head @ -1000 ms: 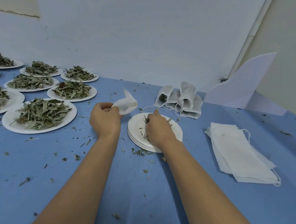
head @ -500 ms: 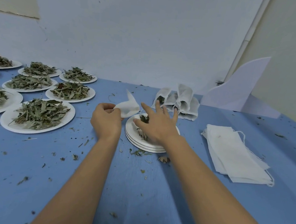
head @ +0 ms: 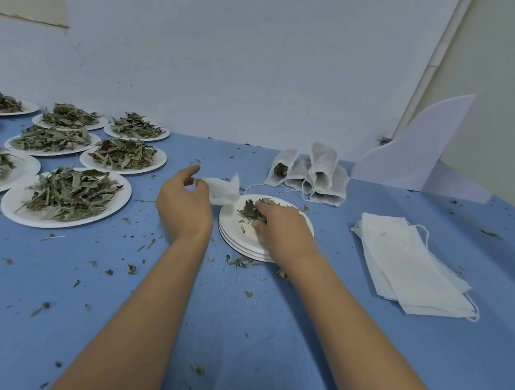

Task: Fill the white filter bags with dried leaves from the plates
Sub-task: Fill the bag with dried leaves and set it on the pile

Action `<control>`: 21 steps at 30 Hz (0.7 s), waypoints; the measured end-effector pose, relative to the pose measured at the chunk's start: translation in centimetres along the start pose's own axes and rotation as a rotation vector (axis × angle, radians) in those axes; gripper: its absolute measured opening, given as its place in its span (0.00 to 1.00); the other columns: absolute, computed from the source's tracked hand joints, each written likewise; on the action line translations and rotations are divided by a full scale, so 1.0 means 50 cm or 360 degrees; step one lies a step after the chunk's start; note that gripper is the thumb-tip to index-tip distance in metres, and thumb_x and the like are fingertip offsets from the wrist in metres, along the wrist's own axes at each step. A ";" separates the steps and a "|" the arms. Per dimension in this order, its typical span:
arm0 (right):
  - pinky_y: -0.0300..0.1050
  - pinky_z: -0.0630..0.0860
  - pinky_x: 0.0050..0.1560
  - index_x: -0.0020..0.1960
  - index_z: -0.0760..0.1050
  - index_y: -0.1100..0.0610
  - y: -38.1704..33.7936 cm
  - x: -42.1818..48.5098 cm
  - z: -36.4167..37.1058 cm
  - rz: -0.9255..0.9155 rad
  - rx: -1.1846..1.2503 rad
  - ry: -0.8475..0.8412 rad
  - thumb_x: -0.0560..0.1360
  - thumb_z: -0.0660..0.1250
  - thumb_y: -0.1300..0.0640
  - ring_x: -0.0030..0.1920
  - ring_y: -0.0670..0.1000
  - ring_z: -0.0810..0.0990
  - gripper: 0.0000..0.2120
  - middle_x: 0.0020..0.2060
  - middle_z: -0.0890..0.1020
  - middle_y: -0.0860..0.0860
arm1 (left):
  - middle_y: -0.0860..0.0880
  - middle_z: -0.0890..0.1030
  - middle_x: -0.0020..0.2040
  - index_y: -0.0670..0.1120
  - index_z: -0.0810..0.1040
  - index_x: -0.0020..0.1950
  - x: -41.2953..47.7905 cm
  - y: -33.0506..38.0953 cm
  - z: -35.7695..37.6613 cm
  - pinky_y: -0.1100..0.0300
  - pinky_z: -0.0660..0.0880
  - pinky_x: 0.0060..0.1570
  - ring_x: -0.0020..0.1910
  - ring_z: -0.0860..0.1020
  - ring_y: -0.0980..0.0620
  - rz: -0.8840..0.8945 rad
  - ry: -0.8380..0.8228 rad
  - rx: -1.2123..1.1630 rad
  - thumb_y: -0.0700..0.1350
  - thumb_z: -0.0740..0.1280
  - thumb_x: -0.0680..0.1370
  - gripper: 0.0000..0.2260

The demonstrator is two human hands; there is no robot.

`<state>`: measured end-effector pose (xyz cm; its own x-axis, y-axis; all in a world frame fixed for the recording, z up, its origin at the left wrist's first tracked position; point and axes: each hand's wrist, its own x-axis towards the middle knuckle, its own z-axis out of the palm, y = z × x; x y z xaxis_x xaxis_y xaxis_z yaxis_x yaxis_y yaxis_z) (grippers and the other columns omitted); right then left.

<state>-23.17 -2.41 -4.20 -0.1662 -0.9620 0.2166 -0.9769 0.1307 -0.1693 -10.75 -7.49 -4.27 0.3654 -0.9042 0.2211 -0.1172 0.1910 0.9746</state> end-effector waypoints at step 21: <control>0.34 0.76 0.48 0.53 0.83 0.51 0.048 0.009 -0.053 0.0465 0.2119 0.0455 0.73 0.71 0.62 0.43 0.41 0.81 0.11 0.40 0.83 0.44 | 0.42 0.78 0.57 0.41 0.77 0.64 -0.015 0.001 0.033 0.78 0.60 0.47 0.51 0.75 0.53 0.0333 -0.0238 0.0302 0.41 0.62 0.80 0.14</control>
<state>-25.94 -1.89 -1.93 -0.5189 -0.8368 0.1747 -0.0679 -0.1633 -0.9842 -12.57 -7.45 -4.46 0.1772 -0.9016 0.3947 -0.3509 0.3168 0.8812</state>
